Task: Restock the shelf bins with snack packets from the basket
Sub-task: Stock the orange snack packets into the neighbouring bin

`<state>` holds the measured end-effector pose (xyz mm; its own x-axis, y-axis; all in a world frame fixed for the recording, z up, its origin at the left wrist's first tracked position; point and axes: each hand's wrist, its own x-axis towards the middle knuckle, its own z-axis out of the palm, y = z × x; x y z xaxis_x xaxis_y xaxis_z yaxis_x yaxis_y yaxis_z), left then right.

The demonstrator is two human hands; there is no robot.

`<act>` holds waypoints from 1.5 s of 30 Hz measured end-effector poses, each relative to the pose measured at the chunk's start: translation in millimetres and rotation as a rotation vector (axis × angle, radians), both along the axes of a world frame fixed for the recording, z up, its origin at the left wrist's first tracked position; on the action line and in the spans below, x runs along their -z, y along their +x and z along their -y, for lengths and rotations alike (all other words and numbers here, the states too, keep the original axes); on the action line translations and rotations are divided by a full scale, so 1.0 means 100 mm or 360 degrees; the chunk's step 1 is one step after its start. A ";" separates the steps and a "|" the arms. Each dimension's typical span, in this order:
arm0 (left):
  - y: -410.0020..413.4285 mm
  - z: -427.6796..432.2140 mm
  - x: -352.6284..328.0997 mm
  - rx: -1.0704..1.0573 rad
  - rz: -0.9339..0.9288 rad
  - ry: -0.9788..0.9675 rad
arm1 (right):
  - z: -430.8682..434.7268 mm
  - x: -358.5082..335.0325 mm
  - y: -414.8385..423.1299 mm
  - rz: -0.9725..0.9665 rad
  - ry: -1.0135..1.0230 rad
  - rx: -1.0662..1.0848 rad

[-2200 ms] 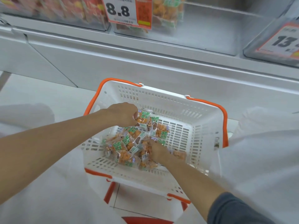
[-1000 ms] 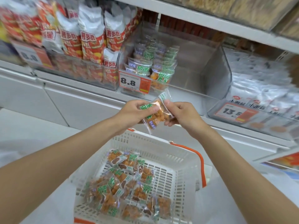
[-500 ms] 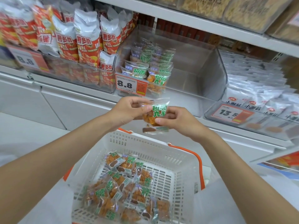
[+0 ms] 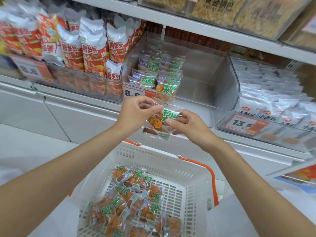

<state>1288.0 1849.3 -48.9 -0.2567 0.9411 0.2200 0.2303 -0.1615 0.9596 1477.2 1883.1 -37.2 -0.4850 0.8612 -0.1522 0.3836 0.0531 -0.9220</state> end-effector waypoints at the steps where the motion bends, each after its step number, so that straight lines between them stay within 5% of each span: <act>1: 0.01 -0.02 -0.09 0.0036 -0.0035 0.0051 | -0.03 -0.05 0.01 -0.0030 0.0051 0.0023; 9: 0.01 -0.68 -1.04 0.0140 -0.0416 0.0416 | -0.58 -0.75 -0.01 -0.0257 0.0682 0.0340; 18: -0.26 -1.18 -0.77 0.0455 -0.1237 -0.0158 | -1.10 -0.46 -0.24 0.0506 0.0238 0.0213; 24: -0.28 -1.18 -0.65 0.0463 -0.1363 -0.0209 | -1.18 -0.35 -0.38 0.0676 -0.0038 0.0107; 30: -0.29 -1.13 -0.64 0.0471 -0.1275 -0.0229 | -1.19 -0.43 -0.29 0.0510 -0.0300 0.0056; 34: -0.31 -1.04 -0.65 0.0318 -0.1228 -0.0185 | -1.06 -0.51 -0.20 0.0511 0.0269 0.0325; 39: -0.15 -0.59 -0.58 -0.0100 -0.1117 0.0064 | -0.47 -0.46 -0.14 0.0133 0.1084 0.0490; 45: -0.01 0.08 -0.10 -0.0021 -0.1109 -0.0153 | 0.08 0.22 -0.15 0.0285 0.0859 0.0144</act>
<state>1287.3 1841.0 -39.0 -0.0981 0.9624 0.2532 0.7979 -0.0760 0.5979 1461.7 1874.9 -59.3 -0.4129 0.8764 0.2477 0.5559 0.4580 -0.6937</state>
